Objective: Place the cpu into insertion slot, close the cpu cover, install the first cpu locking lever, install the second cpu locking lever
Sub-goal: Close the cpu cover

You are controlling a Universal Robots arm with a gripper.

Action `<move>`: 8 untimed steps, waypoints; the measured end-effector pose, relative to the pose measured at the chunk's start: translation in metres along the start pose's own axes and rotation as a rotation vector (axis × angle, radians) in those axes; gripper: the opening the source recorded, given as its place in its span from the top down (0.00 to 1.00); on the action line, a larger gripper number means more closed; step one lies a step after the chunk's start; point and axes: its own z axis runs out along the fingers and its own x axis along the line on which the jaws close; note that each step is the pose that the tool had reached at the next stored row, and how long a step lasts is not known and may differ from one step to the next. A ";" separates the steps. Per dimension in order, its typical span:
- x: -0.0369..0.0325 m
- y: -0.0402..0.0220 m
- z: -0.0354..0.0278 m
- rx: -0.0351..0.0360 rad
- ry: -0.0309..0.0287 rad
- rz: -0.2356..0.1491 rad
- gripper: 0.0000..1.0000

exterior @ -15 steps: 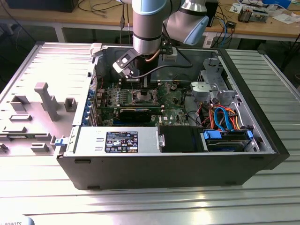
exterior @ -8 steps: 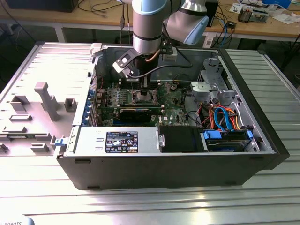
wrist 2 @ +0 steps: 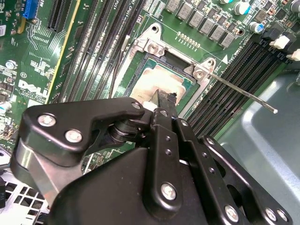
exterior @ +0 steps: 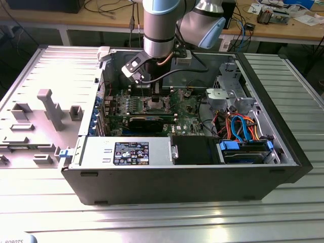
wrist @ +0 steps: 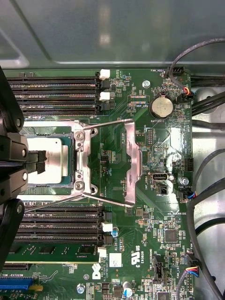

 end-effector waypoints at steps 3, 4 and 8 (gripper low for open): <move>0.0000 0.0000 -0.0001 0.0000 0.0000 0.000 0.89; 0.0000 0.0000 -0.0001 0.0000 -0.0001 0.000 0.89; 0.0000 0.0000 -0.0019 0.0001 -0.0001 0.000 0.89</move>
